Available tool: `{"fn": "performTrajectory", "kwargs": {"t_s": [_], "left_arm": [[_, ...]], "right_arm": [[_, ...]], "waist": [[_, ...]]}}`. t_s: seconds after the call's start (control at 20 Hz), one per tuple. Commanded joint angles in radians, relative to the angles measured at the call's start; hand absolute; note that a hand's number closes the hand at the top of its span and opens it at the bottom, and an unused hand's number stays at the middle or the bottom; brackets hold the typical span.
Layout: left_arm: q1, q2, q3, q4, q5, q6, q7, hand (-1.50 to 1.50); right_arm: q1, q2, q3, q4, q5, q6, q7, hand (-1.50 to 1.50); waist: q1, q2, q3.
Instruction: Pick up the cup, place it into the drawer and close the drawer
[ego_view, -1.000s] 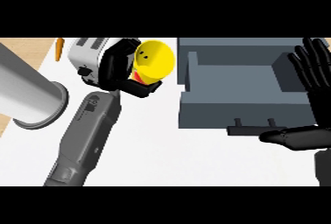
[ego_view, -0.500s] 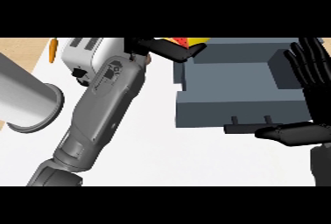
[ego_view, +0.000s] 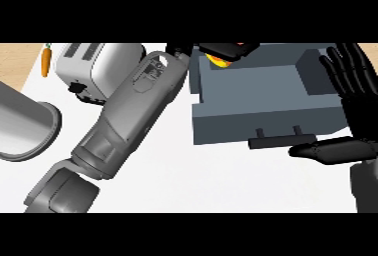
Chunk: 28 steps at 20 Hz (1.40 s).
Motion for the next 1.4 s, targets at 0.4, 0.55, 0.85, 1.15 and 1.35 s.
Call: {"fn": "performTrajectory", "kwargs": {"t_s": [0.4, 0.55, 0.85, 1.15, 1.35], "left_arm": [[0.008, 0.0, -0.209, 0.167, 0.082, -0.092, 0.05, 1.5], [0.016, 0.0, -0.234, 0.166, 0.1, -0.085, 0.036, -1.5], [0.058, 0.0, -0.179, 0.101, 0.234, -0.074, -0.061, -1.5], [0.06, 0.0, -0.159, 0.037, 0.344, -0.109, -0.176, -1.5], [0.054, 0.0, -0.14, 0.04, 0.398, -0.057, -0.216, -1.5]], "right_arm": [[-0.092, 0.022, 0.059, 0.01, 0.001, 0.009, 0.021, -1.5], [-0.113, 0.023, 0.066, 0.021, -0.004, 0.016, 0.025, -1.5], [-0.133, 0.027, 0.12, 0.017, -0.14, 0.15, 0.047, -1.5], [-0.107, 0.031, 0.262, 0.022, -0.208, 0.307, 0.075, 1.5], [-0.106, -0.114, 0.31, 0.03, -0.135, 0.424, 0.147, 1.5]], "waist": [[-0.101, 0.029, 0.001], [-0.115, 0.032, 0.0], [-0.147, 0.038, -0.001], [-0.112, 0.026, -0.002], [-0.083, 0.017, -0.003]]}}
